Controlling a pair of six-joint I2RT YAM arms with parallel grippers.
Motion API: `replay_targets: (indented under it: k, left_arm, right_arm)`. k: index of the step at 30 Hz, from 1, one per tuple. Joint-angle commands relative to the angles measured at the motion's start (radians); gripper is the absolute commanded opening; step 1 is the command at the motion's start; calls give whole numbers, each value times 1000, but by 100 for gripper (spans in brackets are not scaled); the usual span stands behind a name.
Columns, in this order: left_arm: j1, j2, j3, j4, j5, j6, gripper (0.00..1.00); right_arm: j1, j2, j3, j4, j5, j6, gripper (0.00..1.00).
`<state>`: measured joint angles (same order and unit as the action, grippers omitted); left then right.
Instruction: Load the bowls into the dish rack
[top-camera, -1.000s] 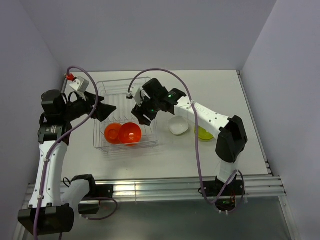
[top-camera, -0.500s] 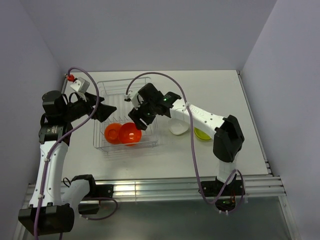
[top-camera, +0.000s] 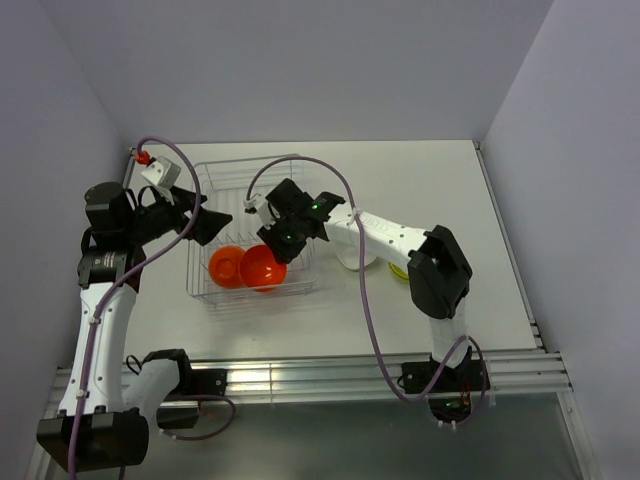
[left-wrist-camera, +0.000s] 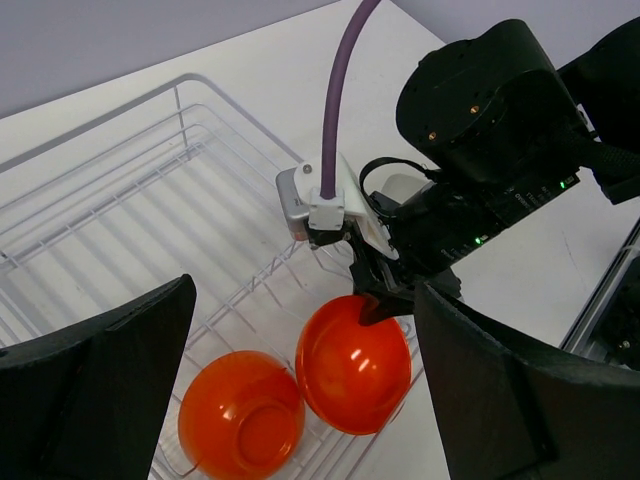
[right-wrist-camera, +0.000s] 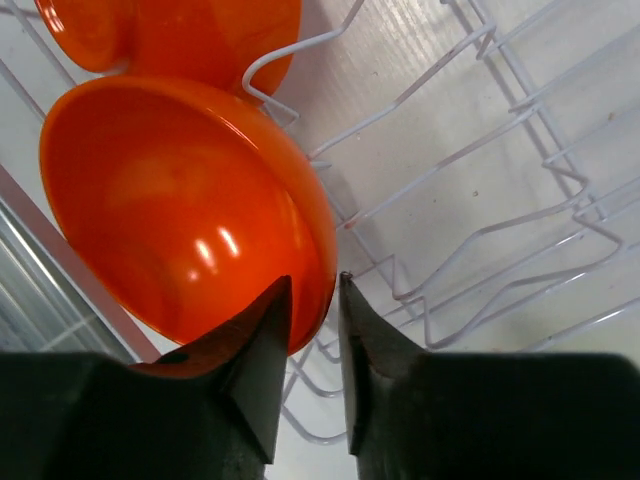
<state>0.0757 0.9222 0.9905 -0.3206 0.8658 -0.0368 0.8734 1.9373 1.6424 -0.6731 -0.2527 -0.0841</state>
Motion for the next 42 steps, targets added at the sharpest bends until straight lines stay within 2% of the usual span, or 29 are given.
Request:
replay_targets:
  k: [1, 6, 8, 14, 17, 20, 24, 28, 30, 32, 34, 38, 40, 42]
  left_arm:
    - [6, -26, 5, 5, -8, 26, 97]
    - [6, -26, 4, 2, 1, 66, 97]
    - [6, -23, 11, 0, 15, 72, 97]
    - [6, -13, 57, 31, 39, 130, 99]
    - [4, 0, 94, 23, 79, 211, 100]
    - [-4, 0, 119, -12, 95, 374, 99]
    - [-68, 9, 134, -46, 21, 526, 99]
    - [-122, 18, 137, -31, -25, 539, 99]
    - [-123, 14, 142, -35, 8, 543, 99]
    - [-125, 1, 152, -113, 83, 636, 99]
    - [-142, -19, 145, -179, 73, 685, 100]
    - [-195, -23, 129, -297, 30, 784, 97]
    - [-231, -28, 108, -304, -11, 767, 96]
    - [-260, -46, 59, -255, -22, 723, 96]
  right_arm:
    - [7, 6, 37, 15, 12, 30, 31]
    - [-2, -15, 39, 7, -13, 52, 5]
    - [-26, -32, 49, -9, -33, 67, 0]
    - [-137, -87, 109, -62, -184, 83, 0]
    - [-207, -116, 145, -95, -267, 83, 0]
    - [-255, -146, 168, -126, -345, 78, 0]
    - [-287, -227, 97, -42, -301, 183, 0]
    - [-287, -268, 19, 84, -209, 254, 0]
    - [-272, -245, 14, 81, -187, 257, 0]
    - [-267, -233, 13, 69, -181, 276, 0]
    - [-277, -238, 11, 75, -152, 280, 0]
    - [-356, -232, 27, 41, -165, 296, 0]
    - [-410, -244, 2, 40, -157, 302, 0]
    - [-468, -250, -56, 65, -244, 322, 0]
